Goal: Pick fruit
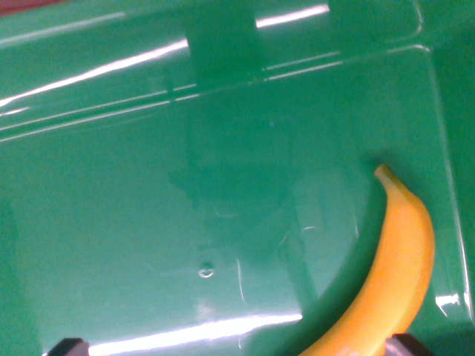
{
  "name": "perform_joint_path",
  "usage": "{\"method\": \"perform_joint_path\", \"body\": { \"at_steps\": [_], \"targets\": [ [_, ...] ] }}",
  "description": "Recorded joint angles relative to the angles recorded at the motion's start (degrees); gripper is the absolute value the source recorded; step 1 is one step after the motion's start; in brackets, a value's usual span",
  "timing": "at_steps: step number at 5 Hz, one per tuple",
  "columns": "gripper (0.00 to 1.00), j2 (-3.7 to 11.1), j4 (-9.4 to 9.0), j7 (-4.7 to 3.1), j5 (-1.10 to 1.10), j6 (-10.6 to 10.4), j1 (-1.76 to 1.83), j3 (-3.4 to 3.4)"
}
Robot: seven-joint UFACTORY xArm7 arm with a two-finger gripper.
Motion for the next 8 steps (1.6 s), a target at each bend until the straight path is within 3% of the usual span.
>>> {"method": "perform_joint_path", "body": {
  "at_steps": [1, 2, 3, 4, 5, 6, 7, 8],
  "targets": [
    [0.0, 0.9, -2.12, 0.87, -0.23, -2.6, -0.5, -0.49],
    [0.0, 0.9, -2.12, 0.87, -0.23, -2.6, -0.5, -0.49],
    [0.0, 1.81, -4.24, 1.73, -0.47, -5.3, -0.99, -0.99],
    [0.0, 1.81, -4.24, 1.73, -0.47, -5.3, -0.99, -0.99],
    [0.0, 2.7, -6.32, 2.58, -0.7, -7.9, -1.48, -1.47],
    [0.0, 2.7, -6.32, 2.58, -0.7, -7.9, -1.48, -1.47],
    [0.0, 3.51, -8.23, 3.36, -0.91, -10.3, -1.93, -1.91],
    [0.0, 3.51, -8.23, 3.36, -0.91, -10.3, -1.93, -1.91]
  ]
}}
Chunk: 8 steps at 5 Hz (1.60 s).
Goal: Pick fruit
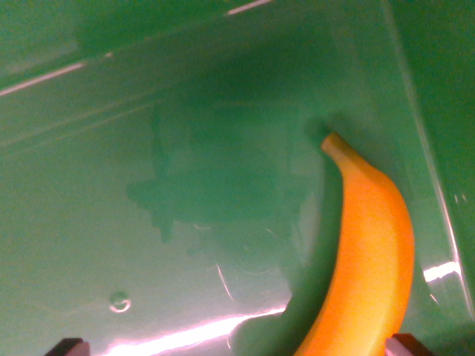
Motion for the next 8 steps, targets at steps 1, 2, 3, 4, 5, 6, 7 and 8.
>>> {"method": "perform_joint_path", "body": {
  "at_steps": [1, 2, 3, 4, 5, 6, 7, 8],
  "targets": [
    [0.0, 0.81, -1.89, 0.77, -0.21, -2.4, -0.44, -0.44],
    [0.0, 0.81, -1.89, 0.77, -0.21, -2.4, -0.44, -0.44],
    [0.0, 1.56, -3.66, 1.49, -0.4, -4.6, -0.86, -0.85],
    [0.0, 1.56, -3.66, 1.49, -0.4, -4.6, -0.86, -0.85],
    [0.0, 2.26, -5.3, 2.16, -0.59, -6.6, -1.24, -1.23],
    [0.0, 2.26, -5.3, 2.16, -0.59, -6.6, -1.24, -1.23],
    [0.0, 2.85, -6.68, 2.73, -0.74, -8.3, -1.56, -1.55],
    [0.0, 2.85, -6.68, 2.73, -0.74, -8.3, -1.56, -1.55]
  ]
}}
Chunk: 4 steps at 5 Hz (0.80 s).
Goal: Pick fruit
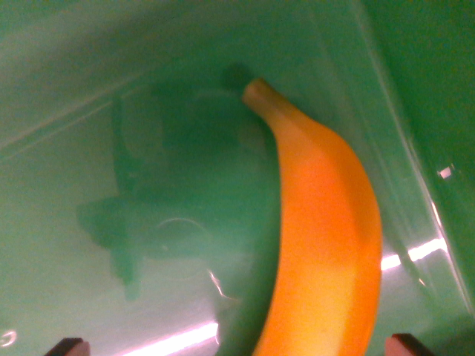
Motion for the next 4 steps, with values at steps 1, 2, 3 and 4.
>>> {"method": "perform_joint_path", "body": {
  "at_steps": [1, 2, 3, 4],
  "targets": [
    [0.0, 0.56, -1.32, 0.54, -0.15, -1.6, -0.31, -0.31],
    [0.0, 0.56, -1.32, 0.54, -0.15, -1.6, -0.31, -0.31],
    [0.0, 0.99, -2.33, 0.95, -0.26, -2.9, -0.55, -0.54],
    [0.0, 0.99, -2.33, 0.95, -0.26, -2.9, -0.55, -0.54]
  ]
}}
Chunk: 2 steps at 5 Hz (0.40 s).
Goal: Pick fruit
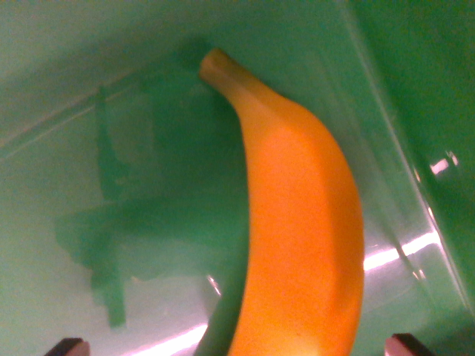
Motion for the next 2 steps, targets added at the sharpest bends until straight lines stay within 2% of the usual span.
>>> {"method": "perform_joint_path", "body": {
  "at_steps": [1, 2],
  "targets": [
    [0.0, 0.35, -0.81, 0.33, -0.09, -1.0, -0.19, -0.19],
    [0.0, 0.35, -0.81, 0.33, -0.09, -1.0, -0.19, -0.19]
  ]
}}
